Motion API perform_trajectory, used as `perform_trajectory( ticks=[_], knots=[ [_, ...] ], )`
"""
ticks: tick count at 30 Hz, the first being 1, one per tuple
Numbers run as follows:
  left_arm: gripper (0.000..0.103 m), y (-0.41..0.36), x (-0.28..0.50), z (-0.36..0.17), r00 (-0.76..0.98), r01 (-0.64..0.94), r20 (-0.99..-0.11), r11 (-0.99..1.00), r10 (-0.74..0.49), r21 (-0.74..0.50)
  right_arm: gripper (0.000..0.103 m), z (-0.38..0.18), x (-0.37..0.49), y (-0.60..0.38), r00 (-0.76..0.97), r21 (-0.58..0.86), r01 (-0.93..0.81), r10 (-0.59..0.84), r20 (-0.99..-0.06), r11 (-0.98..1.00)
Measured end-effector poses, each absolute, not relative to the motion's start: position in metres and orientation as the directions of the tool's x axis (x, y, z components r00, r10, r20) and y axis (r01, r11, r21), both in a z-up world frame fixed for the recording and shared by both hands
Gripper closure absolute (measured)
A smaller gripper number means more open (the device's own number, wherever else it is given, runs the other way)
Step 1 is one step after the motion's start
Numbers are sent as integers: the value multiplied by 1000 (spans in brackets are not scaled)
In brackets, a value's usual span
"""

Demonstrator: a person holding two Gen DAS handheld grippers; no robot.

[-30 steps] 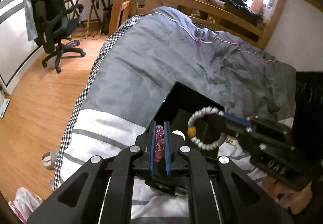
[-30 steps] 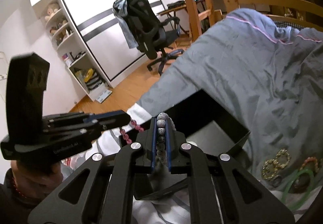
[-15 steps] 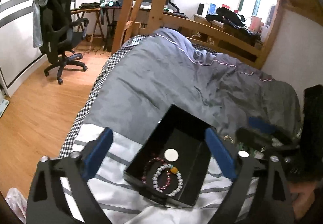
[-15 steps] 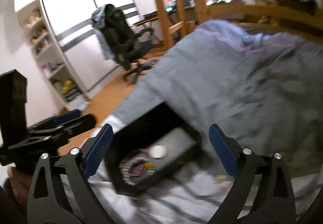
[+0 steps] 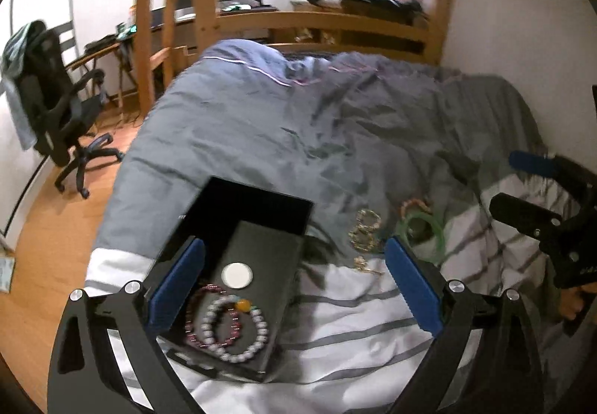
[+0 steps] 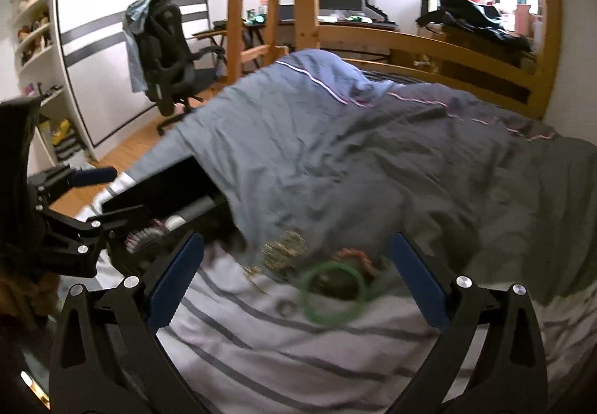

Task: Organize jewelry
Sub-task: 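Grasp the gold chain bracelet with the left gripper while the right grasps the pink-and-dark bracelet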

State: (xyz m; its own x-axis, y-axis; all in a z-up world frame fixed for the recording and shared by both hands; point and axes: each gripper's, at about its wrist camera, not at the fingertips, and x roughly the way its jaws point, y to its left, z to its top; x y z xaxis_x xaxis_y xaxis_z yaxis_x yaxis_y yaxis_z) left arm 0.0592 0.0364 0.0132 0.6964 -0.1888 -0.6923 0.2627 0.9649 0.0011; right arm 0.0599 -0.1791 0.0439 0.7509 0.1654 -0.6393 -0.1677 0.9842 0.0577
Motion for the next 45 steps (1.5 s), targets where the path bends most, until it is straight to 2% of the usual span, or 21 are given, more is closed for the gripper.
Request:
perform_trajectory(
  ticks=[4,10,13,15,16,18,19,22,25,28,30,31,35,37,38,39,40,45],
  knots=[
    [7,9,61,1,676,300,-707,954,-209,5,4,25,52,-202,743,35,-138,127,-657,990],
    [7,-38,74,-39,649,348,-747,930,-144,123,4,-13,50,-231,714,96,-105,142,-686,990],
    [9,-49,79,-55,618,375,-774,918,-141,133,7,-26,54,-227,702,90,-135,159,-694,987],
    [22,-52,82,-63,590,384,-795,915,-140,124,17,-33,58,-222,691,83,-170,179,-700,982],
    [26,-52,86,-69,566,389,-812,914,-141,113,26,-36,61,-219,681,79,-191,190,-707,978],
    [37,-50,93,-77,533,389,-834,917,-141,94,31,-47,72,-214,654,90,-229,222,-724,969],
    [39,-49,96,-81,523,387,-841,918,-139,89,34,-53,76,-212,643,99,-241,235,-729,966],
    [52,-52,108,-97,482,381,-871,918,-95,111,34,-75,93,-209,589,134,-248,259,-766,959],
    [54,-51,117,-110,432,368,-897,926,-94,80,33,-91,101,-207,544,162,-248,275,-792,955],
    [58,-47,119,-109,417,357,-900,934,-125,35,31,-105,104,-198,507,93,-239,205,-837,967],
    [69,-44,119,-107,409,355,-902,935,-139,17,34,-109,102,-194,512,66,-235,181,-840,970],
    [71,-43,118,-106,403,358,-903,934,-149,6,41,-107,101,-193,520,56,-230,171,-837,972],
    [87,-42,114,-101,405,362,-899,932,-168,-11,43,-100,96,-195,543,57,-218,170,-822,974],
    [87,-39,114,-98,410,364,-895,931,-175,-15,44,-96,94,-194,560,33,-214,150,-815,976],
    [87,-40,114,-97,415,363,-892,932,-178,-17,47,-92,92,-193,573,25,-216,148,-806,976],
    [87,-41,116,-96,418,362,-890,932,-184,-23,62,-89,91,-192,584,29,-220,156,-797,975],
    [87,-40,116,-94,423,361,-885,932,-192,-30,100,-87,92,-192,576,45,-231,174,-799,972],
    [87,-42,116,-82,464,367,-857,929,-225,-46,101,-88,100,-198,572,61,-204,170,-803,977]
  ],
)
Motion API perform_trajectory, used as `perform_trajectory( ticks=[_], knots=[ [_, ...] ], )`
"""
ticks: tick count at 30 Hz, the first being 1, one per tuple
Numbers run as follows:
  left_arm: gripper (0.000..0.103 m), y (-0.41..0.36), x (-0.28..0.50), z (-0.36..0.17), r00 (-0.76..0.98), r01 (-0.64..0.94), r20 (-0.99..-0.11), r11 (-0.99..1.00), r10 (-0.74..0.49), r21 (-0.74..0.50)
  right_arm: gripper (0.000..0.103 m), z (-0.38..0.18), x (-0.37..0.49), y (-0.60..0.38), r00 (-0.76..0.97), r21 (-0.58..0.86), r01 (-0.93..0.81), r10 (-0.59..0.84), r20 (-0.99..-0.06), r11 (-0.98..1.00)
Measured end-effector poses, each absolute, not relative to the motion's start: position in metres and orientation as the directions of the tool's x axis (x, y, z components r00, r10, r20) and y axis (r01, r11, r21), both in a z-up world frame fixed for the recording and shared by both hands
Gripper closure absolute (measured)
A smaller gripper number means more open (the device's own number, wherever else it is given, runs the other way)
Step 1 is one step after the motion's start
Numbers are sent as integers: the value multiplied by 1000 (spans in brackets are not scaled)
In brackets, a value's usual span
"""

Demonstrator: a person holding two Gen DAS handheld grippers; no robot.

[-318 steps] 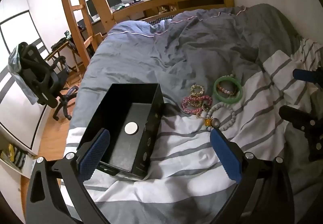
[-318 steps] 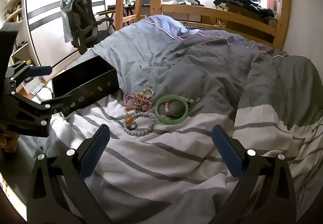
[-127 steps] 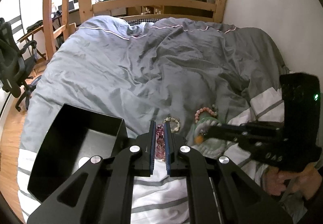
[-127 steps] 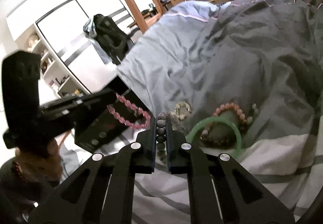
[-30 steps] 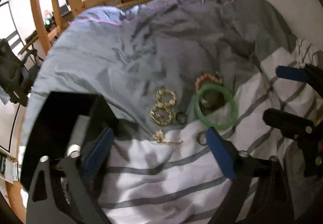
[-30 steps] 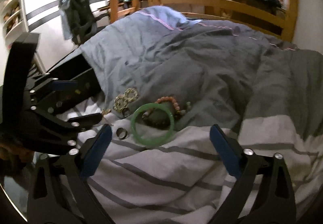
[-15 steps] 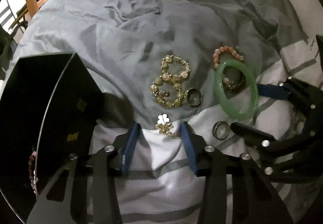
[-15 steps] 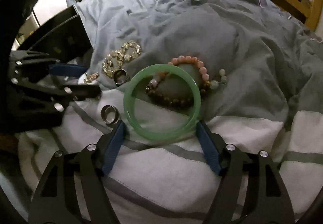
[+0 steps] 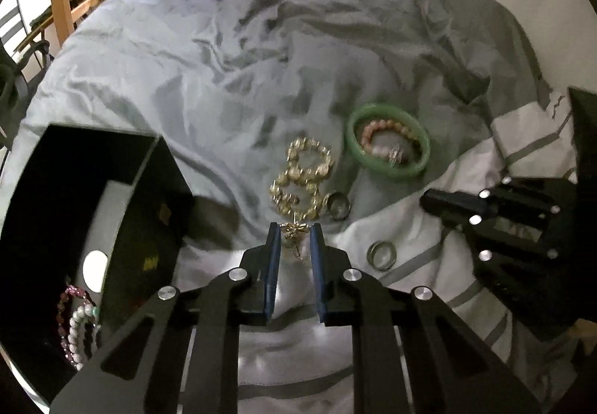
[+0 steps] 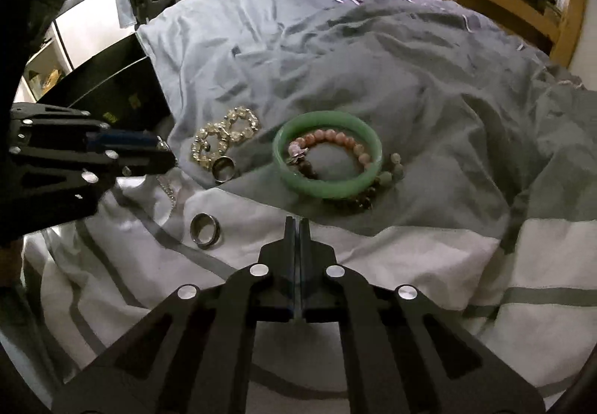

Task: Organize jewelry
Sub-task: 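Grasp the gold chain bracelet with the left gripper while the right grasps the pink-and-dark bracelet, then lift both bracelets into the black box and open both grippers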

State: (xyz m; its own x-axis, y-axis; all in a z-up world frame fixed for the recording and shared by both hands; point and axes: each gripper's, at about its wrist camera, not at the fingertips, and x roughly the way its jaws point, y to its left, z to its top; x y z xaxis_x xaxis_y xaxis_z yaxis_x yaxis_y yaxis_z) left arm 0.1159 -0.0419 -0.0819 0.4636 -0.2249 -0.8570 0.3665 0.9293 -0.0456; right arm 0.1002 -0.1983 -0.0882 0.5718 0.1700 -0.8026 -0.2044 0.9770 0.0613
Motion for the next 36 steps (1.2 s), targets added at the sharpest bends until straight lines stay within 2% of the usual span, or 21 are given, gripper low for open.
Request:
perform_trajectory(
  ticks=[3,4,6,7,8,13,20,21,23,26,31,36],
  knots=[
    [87,-44,113,-78,475,371,-850,927,-228,-42,100,-86,100,-201,580,85,-200,188,-793,976],
    [87,-44,113,-76,480,372,-847,927,-230,-41,97,-83,99,-201,595,83,-193,184,-782,978],
    [87,-43,110,-70,495,371,-836,928,-235,-41,69,-78,98,-202,614,81,-194,185,-767,978],
    [87,-42,109,-66,503,371,-829,928,-243,-47,39,-76,97,-203,627,89,-205,201,-753,975],
    [87,-41,108,-64,510,367,-824,929,-245,-49,29,-71,95,-203,651,94,-211,212,-729,973],
    [87,-38,108,-62,512,350,-825,935,-240,-55,34,-59,100,-198,709,70,-237,221,-670,969],
    [87,-36,111,-62,507,344,-826,936,-247,-69,48,-104,129,-180,570,15,-271,173,-803,962],
    [87,-36,111,-62,506,343,-826,937,-248,-71,55,-103,129,-181,575,17,-268,174,-800,963],
    [87,-36,111,-62,506,344,-825,936,-249,-72,80,-98,129,-187,583,49,-253,193,-789,966],
    [87,-36,111,-60,512,349,-820,934,-256,-74,88,-89,127,-198,602,153,-257,282,-747,954],
    [87,-31,110,-53,531,342,-805,936,-265,-82,90,-65,121,-206,661,276,-280,393,-639,919],
    [87,-26,112,-50,544,323,-797,942,-263,-90,90,-54,117,-211,708,291,-273,396,-585,917]
  ],
)
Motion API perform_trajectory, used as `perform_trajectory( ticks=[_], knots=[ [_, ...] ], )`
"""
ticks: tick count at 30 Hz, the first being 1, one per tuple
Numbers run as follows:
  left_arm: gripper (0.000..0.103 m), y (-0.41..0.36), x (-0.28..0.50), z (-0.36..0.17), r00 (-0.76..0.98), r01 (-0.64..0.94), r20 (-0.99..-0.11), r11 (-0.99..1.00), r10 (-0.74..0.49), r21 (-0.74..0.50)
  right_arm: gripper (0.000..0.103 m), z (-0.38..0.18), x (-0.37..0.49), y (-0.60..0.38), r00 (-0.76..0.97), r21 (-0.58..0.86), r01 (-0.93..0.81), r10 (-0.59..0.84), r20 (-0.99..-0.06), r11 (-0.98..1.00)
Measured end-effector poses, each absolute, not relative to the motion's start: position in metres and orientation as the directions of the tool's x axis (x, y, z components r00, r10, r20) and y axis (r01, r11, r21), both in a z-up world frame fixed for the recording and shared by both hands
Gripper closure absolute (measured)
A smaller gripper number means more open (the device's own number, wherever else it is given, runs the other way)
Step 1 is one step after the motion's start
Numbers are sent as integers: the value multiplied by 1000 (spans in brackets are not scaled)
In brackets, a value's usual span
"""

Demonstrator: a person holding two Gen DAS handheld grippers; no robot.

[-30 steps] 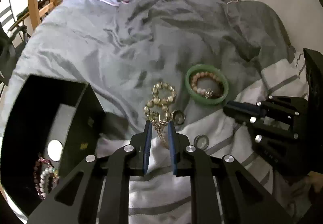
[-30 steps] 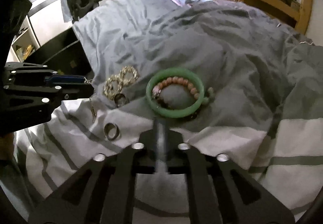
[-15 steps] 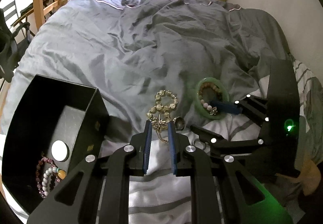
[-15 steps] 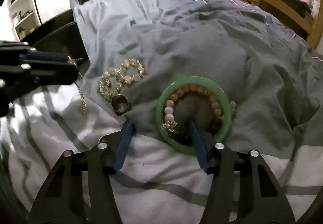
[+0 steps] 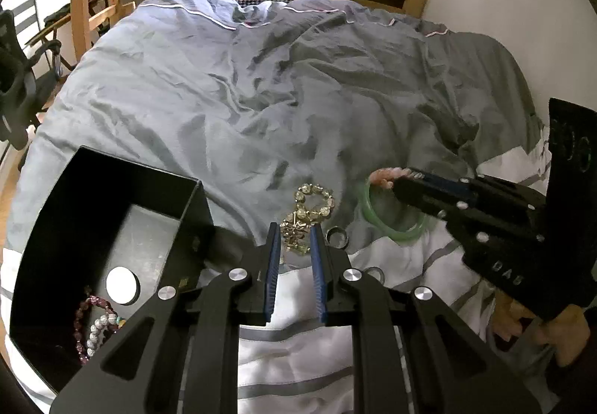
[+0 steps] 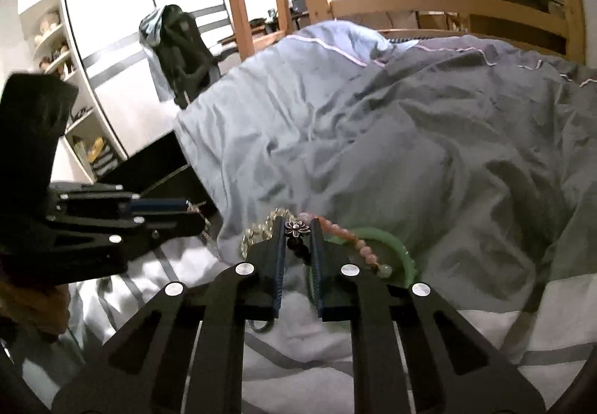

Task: Organize jewelry
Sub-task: 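Lift both bracelets into the black box and open both grippers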

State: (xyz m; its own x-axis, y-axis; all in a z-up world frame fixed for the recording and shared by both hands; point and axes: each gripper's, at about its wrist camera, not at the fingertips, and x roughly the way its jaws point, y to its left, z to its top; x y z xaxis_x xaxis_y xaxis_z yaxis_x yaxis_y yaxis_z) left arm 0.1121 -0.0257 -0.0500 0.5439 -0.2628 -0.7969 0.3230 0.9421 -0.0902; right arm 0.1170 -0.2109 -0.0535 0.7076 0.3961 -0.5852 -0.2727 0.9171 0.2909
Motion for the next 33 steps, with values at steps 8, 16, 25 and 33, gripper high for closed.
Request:
perform_trajectory(
  ticks=[8,16,25,33],
  knots=[
    [87,-21,107,-33,575,335,-761,935,-300,-115,90,-30,111,-226,744,414,-280,469,-477,866],
    [87,-16,101,-18,607,333,-736,937,-300,-108,89,-15,104,-239,759,527,-291,528,-381,798],
    [87,0,86,5,639,333,-707,937,-304,-102,89,7,97,-229,762,528,-334,553,-336,781],
    [87,31,71,22,672,294,-689,952,-270,-85,89,35,88,-214,786,488,-357,539,-304,797]
  ],
)
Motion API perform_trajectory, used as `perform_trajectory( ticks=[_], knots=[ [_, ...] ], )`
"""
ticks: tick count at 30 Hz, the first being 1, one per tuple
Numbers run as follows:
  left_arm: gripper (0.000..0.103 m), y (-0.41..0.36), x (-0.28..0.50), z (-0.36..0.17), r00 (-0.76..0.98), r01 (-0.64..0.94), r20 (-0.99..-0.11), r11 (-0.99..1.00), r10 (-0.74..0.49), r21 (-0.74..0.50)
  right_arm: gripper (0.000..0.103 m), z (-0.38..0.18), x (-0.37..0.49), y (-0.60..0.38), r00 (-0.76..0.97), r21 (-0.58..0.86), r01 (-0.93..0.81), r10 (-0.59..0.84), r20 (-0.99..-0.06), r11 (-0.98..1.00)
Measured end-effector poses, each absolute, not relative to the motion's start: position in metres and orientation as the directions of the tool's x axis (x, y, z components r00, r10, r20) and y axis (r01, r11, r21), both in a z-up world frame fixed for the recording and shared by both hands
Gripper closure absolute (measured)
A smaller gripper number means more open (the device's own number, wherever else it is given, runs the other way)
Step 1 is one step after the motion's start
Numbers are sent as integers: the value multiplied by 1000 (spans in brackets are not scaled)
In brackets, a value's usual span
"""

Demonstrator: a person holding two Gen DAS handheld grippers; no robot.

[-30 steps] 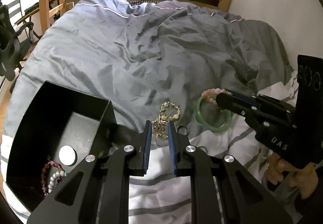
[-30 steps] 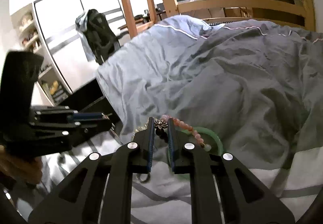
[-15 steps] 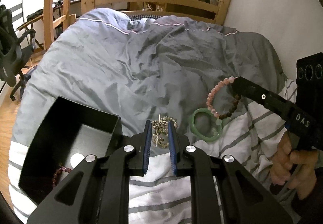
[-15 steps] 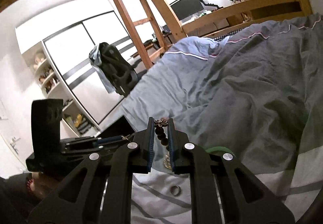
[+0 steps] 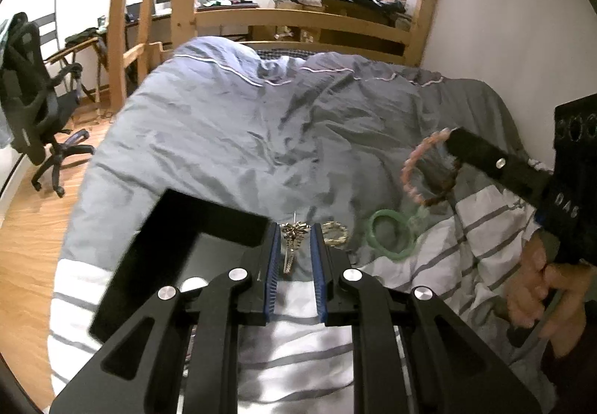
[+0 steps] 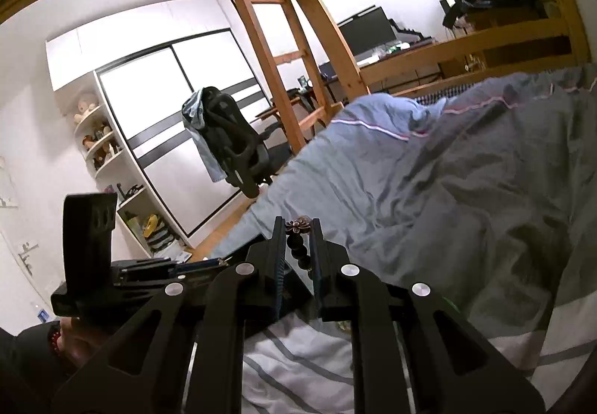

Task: Organize jewelry
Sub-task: 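Lift both bracelets into the black box and open both grippers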

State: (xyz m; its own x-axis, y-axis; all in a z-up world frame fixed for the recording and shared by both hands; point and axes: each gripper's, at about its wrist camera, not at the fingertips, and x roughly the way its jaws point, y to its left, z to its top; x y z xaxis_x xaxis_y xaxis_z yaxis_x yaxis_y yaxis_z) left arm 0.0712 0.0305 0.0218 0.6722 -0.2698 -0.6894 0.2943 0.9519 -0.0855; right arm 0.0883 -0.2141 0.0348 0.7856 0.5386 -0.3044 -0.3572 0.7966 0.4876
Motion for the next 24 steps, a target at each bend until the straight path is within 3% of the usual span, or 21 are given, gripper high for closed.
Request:
perform_trajectory(
  ticks=[14,24],
  knots=[
    [87,91,58,35,728,174,-664,983,-169,-58,89,63,92,-144,734,445,-466,615,-288,765],
    [87,121,64,24,700,115,-702,991,-132,-72,89,61,111,-84,678,445,-528,674,-292,724]
  ],
)
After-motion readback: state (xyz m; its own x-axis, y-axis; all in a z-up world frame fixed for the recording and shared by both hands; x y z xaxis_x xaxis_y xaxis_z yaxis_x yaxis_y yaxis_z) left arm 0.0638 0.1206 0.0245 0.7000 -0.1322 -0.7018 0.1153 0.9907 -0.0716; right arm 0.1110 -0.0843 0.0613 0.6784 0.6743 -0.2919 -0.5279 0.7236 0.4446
